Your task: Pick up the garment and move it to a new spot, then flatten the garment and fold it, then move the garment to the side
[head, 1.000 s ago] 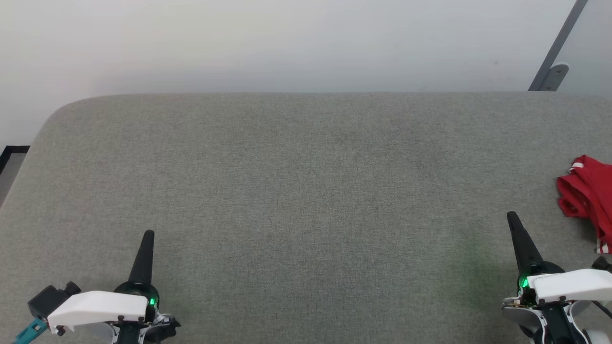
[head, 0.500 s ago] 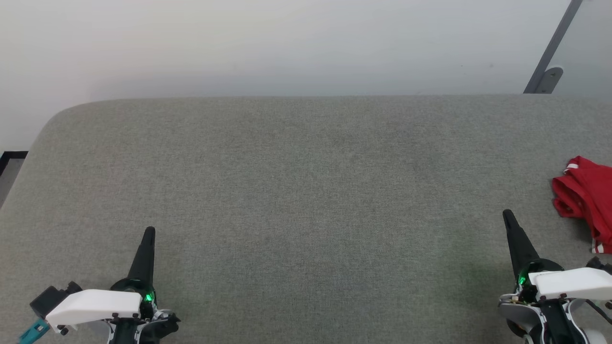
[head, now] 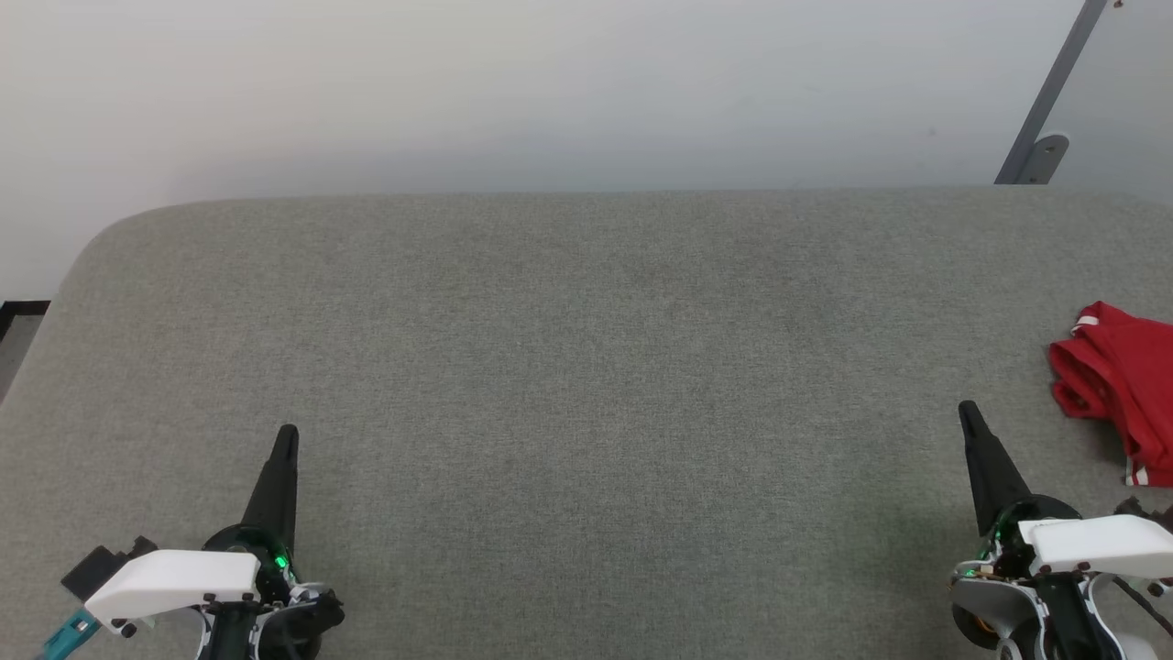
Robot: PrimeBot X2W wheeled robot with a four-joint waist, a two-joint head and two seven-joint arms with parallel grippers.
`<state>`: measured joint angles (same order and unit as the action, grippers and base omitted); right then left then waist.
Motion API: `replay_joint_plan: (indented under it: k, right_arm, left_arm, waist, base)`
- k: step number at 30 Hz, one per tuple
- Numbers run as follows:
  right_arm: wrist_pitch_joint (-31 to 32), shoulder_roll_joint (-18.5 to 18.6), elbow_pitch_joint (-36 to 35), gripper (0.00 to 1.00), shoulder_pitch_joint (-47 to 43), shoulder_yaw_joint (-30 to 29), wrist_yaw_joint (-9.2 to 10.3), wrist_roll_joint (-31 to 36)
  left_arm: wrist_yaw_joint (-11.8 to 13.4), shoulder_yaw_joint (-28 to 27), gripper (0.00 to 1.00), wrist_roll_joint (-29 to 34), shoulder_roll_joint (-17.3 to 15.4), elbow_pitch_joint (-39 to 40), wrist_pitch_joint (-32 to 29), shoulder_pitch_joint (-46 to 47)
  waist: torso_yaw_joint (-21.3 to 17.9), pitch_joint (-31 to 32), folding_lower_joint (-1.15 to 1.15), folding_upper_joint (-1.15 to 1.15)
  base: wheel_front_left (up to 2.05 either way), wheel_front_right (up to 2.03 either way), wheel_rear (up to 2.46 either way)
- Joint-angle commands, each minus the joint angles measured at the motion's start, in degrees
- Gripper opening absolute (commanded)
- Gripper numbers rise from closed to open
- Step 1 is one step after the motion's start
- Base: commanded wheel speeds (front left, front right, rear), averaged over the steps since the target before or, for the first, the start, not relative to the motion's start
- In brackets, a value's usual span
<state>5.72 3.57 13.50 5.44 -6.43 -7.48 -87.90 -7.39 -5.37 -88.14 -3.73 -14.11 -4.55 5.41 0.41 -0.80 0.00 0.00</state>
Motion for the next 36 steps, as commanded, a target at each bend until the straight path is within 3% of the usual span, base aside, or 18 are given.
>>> replay_joint_plan:
  k: [1,13,36]
  right_arm:
    - [0.4,-0.3,0.2,0.00,0.9,-0.2,-0.02,-1.0]
    - [1.0,-0.9,0.7,0.00,1.0,-0.2,-0.02,-4.8]
    - [0.9,-0.8,0.7,0.00,0.9,-0.2,-0.02,-4.6]
  left_arm:
    - [-0.2,-0.2,0.00,-0.9,0.1,0.2,-0.5,0.7]
    - [-0.2,-0.7,0.00,-5.1,0.5,0.1,-1.7,1.1]
    - [-0.2,-0.9,0.00,-4.7,0.6,0.1,-1.8,1.1]
  waist:
    - [0.0,0.1,0.00,0.00]
    - [-0.4,0.6,0.00,0.00]
    - [-0.4,0.6,0.00,0.00]
  base:
    - [0.00,0.00,0.00]
    - [0.00,0.00,0.00]
    - [0.00,0.00,0.00]
